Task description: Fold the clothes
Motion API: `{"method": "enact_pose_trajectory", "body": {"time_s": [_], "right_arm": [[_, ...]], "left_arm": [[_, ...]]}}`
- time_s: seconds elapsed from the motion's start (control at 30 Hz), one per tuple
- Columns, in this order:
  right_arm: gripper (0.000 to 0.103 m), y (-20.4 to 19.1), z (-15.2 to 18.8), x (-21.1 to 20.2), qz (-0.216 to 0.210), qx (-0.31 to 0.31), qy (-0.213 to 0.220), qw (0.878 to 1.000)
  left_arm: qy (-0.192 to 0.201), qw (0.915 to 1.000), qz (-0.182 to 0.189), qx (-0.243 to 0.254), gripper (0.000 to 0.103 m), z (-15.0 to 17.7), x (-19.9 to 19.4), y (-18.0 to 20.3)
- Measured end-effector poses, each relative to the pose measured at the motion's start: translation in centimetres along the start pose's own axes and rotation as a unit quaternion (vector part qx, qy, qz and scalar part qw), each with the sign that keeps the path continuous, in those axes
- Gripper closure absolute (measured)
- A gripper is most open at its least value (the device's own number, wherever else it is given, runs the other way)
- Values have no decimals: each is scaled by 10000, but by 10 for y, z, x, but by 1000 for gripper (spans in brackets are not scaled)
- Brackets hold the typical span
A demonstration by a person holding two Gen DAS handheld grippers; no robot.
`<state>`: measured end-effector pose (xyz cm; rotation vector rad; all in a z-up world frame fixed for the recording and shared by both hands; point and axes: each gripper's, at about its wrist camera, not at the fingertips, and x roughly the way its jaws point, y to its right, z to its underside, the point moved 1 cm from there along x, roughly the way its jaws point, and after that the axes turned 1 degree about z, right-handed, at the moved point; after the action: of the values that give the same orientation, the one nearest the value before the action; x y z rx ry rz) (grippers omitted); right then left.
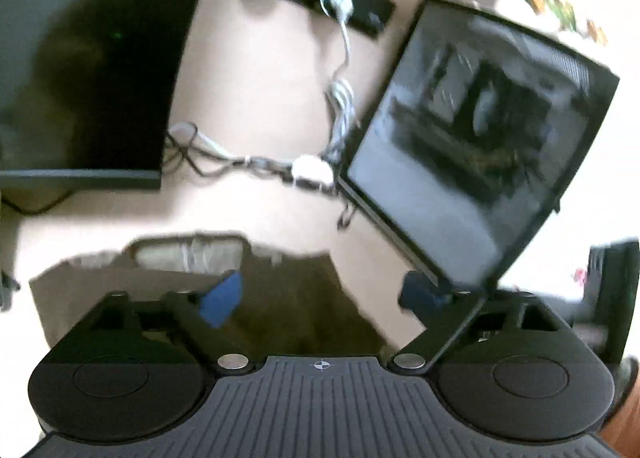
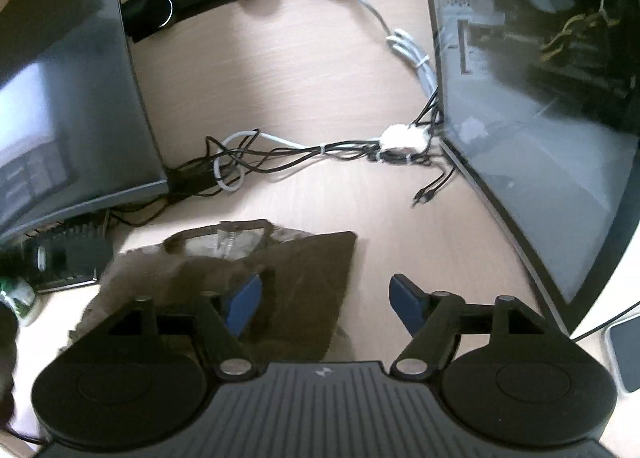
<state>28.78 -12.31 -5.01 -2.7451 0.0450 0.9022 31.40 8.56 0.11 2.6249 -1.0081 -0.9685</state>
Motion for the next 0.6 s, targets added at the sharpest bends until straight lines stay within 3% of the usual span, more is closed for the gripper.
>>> {"method": "enact_pose_trajectory", "body": {"time_s": [0.2, 0.33, 0.37, 0.4, 0.43, 0.5, 0.6], "right_arm": [[31, -19, 0, 36, -584, 121, -286, 9978], [39, -38, 1, 84, -882, -42, -730, 9934], [47, -41, 3, 95, -907, -61, -888, 9919], [67, -43, 5, 101, -904, -72, -1002, 9908], [71, -45, 6, 108, -901, -83, -1115, 9896], [91, -49, 0, 102, -966, -212, -1068, 9894], [96, -53, -29, 63, -1281, -264, -638, 9894]], "left_arm": [[-327, 9967, -660, -337, 8, 13, -9, -32], [-425, 9926, -1032, 486, 7, 17, -5, -21], [-455, 9898, -1098, 788, 7, 17, 0, -16], [-487, 9859, -1167, 1098, 7, 17, 4, -10], [-519, 9810, -1235, 1406, 7, 18, 8, -4], [-517, 9714, -1300, 1917, 7, 19, 17, 9], [-424, 9584, -1273, 2518, 7, 21, 32, 27]]}}
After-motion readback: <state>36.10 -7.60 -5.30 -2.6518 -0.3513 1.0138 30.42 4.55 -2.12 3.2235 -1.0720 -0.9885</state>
